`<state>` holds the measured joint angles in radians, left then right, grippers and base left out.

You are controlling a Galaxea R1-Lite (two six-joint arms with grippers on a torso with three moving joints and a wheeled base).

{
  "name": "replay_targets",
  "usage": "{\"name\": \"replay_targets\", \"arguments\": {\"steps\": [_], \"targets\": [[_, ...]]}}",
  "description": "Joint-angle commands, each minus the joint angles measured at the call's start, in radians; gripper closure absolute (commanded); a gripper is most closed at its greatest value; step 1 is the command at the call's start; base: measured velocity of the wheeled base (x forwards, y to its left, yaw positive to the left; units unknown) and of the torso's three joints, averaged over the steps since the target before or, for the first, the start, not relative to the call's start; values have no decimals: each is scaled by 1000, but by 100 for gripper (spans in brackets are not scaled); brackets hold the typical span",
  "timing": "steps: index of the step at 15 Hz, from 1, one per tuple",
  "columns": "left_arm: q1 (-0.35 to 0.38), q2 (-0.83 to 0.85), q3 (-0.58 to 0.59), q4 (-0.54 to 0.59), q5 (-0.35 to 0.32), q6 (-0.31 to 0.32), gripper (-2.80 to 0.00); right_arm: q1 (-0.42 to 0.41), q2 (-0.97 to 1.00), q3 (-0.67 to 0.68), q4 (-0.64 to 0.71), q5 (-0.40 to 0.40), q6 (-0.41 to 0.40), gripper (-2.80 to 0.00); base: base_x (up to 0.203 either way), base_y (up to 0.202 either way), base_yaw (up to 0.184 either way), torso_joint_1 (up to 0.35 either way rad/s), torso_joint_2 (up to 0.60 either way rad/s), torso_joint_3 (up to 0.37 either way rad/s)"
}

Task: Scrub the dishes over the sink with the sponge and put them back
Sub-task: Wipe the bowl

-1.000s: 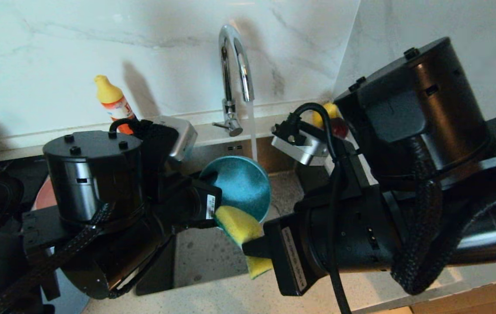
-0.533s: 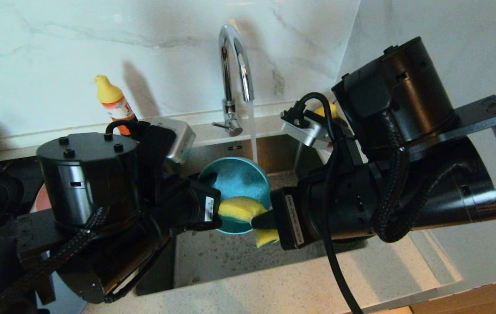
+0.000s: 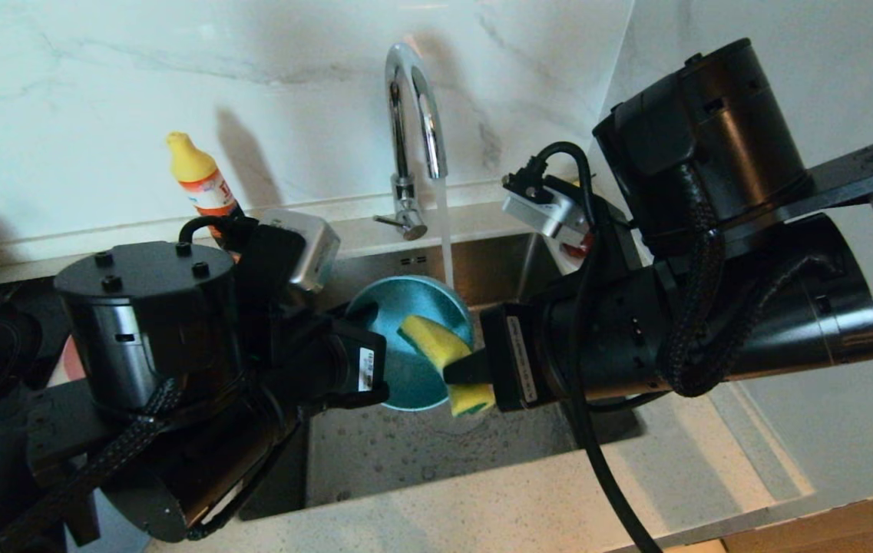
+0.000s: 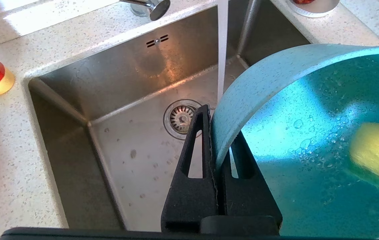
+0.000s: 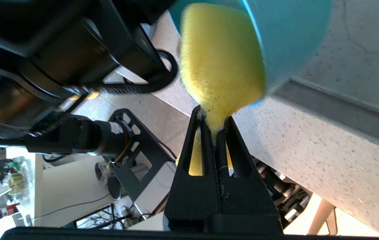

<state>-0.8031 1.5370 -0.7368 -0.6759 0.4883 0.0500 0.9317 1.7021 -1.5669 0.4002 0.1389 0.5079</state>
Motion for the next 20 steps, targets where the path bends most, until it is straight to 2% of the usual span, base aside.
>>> {"name": "replay_targets", "arguments": {"steps": [1, 12, 15, 20], "targets": [[-11, 6, 4, -5, 4, 1, 0, -4, 28, -26, 0, 3, 6, 0, 0, 0, 0, 0, 0, 0], [-30, -2, 34, -7, 3, -1, 0, -28, 84, -170, 40, 4, 6, 0, 0, 0, 0, 0, 0, 0], [-30, 3, 46, -57, 4, 2, 0, -45, 72, -173, 47, 2, 6, 0, 0, 0, 0, 0, 0, 0], [-28, 0, 40, -60, 4, 1, 0, -66, 30, -162, 132, 2, 8, 0, 0, 0, 0, 0, 0, 0]]}}
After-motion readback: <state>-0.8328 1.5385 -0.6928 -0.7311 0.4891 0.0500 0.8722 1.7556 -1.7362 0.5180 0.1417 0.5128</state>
